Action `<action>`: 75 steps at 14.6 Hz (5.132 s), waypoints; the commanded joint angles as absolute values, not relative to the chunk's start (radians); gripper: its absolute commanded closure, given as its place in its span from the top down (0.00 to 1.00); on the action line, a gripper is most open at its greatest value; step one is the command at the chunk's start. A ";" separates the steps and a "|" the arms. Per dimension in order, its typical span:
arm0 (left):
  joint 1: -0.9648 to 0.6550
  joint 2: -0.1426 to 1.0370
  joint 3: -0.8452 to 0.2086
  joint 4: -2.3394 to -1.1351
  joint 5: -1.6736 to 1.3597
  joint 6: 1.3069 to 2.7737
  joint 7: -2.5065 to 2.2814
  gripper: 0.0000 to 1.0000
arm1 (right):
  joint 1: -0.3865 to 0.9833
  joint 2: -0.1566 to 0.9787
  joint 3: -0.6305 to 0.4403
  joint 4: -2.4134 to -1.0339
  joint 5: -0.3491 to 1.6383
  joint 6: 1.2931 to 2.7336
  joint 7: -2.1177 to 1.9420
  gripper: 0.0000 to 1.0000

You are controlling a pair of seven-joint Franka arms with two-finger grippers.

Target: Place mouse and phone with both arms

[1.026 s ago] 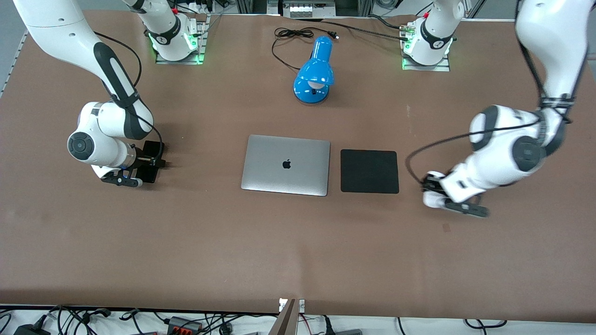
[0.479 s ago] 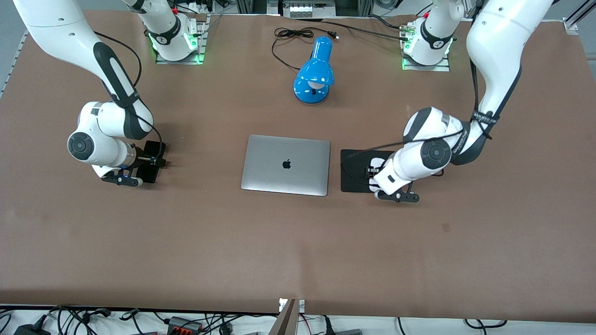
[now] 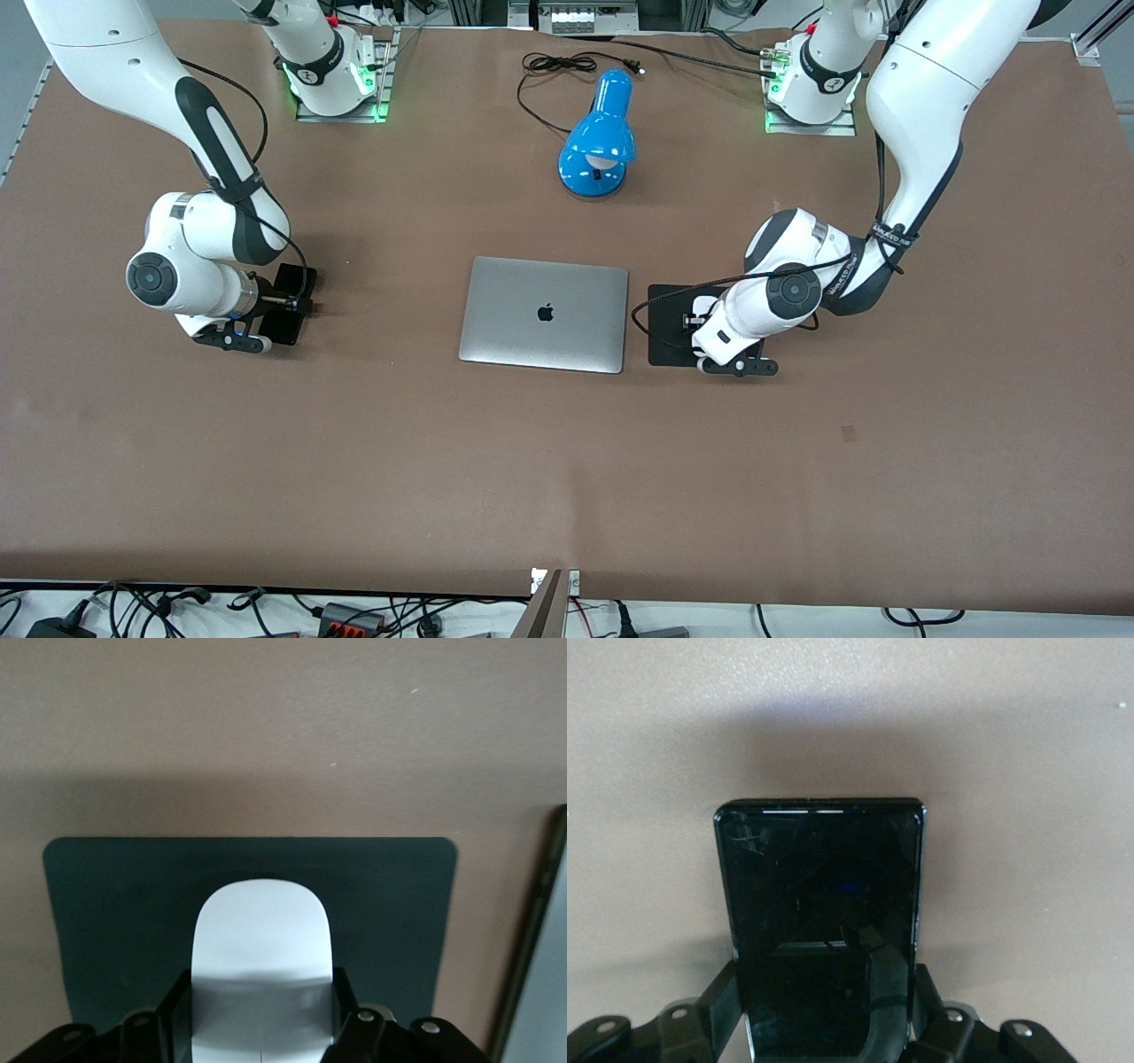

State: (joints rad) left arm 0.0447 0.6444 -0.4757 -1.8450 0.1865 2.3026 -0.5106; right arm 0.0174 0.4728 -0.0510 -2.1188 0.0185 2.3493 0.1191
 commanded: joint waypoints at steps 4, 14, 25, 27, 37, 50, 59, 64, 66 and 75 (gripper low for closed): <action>0.038 0.657 -0.466 -1.887 0.268 2.390 -0.580 0.32 | 0.028 0.434 0.023 -1.889 0.021 2.044 0.118 0.15; 0.046 0.624 -0.468 -1.885 0.268 2.373 -0.571 1.00 | 0.319 0.587 0.055 -1.733 0.067 2.097 0.327 0.15; 0.181 0.439 -0.477 -1.568 0.267 1.823 -0.246 1.00 | 0.391 0.588 0.052 -1.885 0.080 2.180 0.454 0.15; 0.227 0.436 -0.479 -1.461 0.256 1.696 -0.160 1.00 | 0.391 0.589 0.052 -1.893 0.081 2.186 0.465 0.15; 0.319 0.322 -0.473 -1.306 0.114 1.468 -0.126 1.00 | 0.359 0.500 0.041 -1.686 0.066 1.983 0.523 1.00; 0.000 0.028 -0.028 -1.640 -0.043 1.629 -0.069 1.00 | 0.149 0.428 -0.006 -1.190 -0.014 1.637 0.203 1.00; -0.107 -0.052 0.064 -1.724 0.002 1.671 -0.014 1.00 | -0.002 0.333 -0.080 -1.218 0.043 1.634 -0.026 1.00; -0.106 -0.028 0.066 -1.697 0.000 1.651 -0.003 1.00 | 0.005 0.230 -0.080 -1.408 0.028 1.698 -0.028 1.00; -0.106 -0.028 0.066 -1.697 0.000 1.651 -0.005 1.00 | 0.002 0.146 -0.080 -1.558 0.011 1.750 -0.037 1.00; -0.107 -0.023 0.060 -1.683 0.002 1.626 -0.015 1.00 | 0.005 0.015 -0.071 -1.640 -0.006 1.666 -0.057 1.00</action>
